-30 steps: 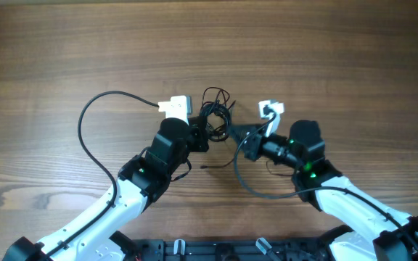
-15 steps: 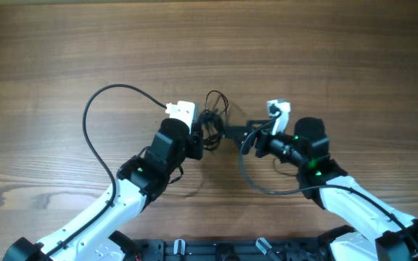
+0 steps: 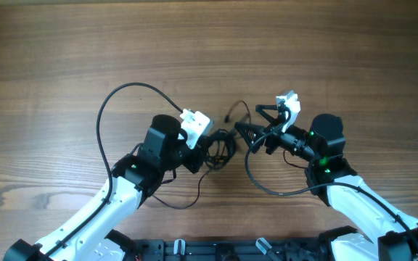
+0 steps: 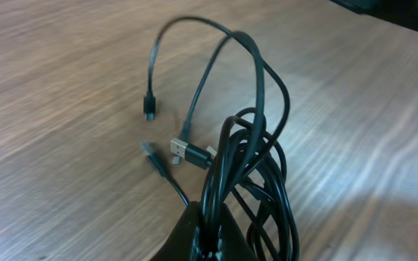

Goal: Untangle cables

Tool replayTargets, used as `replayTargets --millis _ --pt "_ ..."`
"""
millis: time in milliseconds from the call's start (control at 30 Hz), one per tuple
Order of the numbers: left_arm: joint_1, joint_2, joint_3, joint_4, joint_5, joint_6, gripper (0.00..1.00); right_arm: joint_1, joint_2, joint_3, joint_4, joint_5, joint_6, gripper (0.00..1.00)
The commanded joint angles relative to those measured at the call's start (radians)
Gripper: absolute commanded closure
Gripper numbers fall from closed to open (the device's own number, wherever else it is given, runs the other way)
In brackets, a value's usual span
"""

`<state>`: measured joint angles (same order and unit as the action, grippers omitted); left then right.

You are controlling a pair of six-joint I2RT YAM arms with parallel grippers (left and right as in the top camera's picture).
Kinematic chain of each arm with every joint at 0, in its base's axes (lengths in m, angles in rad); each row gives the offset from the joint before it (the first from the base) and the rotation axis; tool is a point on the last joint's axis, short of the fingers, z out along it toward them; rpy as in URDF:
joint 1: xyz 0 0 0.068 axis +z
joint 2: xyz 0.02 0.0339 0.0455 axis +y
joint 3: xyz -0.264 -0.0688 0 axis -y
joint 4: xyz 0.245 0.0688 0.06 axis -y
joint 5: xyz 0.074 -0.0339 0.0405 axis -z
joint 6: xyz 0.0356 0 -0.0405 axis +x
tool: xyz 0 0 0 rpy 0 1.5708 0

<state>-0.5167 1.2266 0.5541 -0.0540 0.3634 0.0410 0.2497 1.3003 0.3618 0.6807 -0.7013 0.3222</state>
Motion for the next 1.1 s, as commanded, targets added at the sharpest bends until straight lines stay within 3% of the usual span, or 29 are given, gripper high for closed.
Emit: replayTargets --millis 0,267,433,667,733,833,933,967,1000,1067 --pt "0.005 0.0 0.003 -0.005 0.182 0.035 0.96 -0.002 -0.015 0.007 0.0 -0.116 -0.11 0.07" --pt "0.005 0.0 0.021 -0.047 0.238 0.059 0.96 -0.001 -0.014 0.007 -0.182 -0.181 -0.196 0.17" --pt "0.043 0.0 0.062 -0.011 0.24 0.022 0.96 0.0 -0.014 0.007 -0.212 -0.264 -0.217 0.38" --pt "0.052 0.0 0.062 0.102 0.347 0.018 0.96 0.034 0.014 0.007 -0.24 -0.266 -0.233 0.37" --pt "0.052 0.0 0.062 0.107 0.347 0.018 0.96 0.045 0.027 0.007 -0.217 -0.267 -0.233 0.54" --pt "0.052 0.0 0.061 0.092 0.346 0.018 0.95 0.043 0.027 0.007 -0.149 -0.244 -0.15 0.95" --pt "0.052 0.0 0.061 0.071 0.288 -0.01 0.62 0.044 0.027 0.007 -0.061 -0.096 0.086 0.96" --pt "0.052 0.0 0.061 0.071 0.254 -0.042 0.4 0.044 0.027 0.007 -0.048 -0.024 0.145 0.95" --pt "0.052 0.0 0.061 0.073 0.232 -0.066 0.25 0.044 0.027 0.007 -0.045 0.021 0.171 0.96" --pt "0.052 0.0 0.061 0.088 0.195 -0.129 0.16 0.044 0.027 0.007 -0.046 0.117 0.217 0.95"
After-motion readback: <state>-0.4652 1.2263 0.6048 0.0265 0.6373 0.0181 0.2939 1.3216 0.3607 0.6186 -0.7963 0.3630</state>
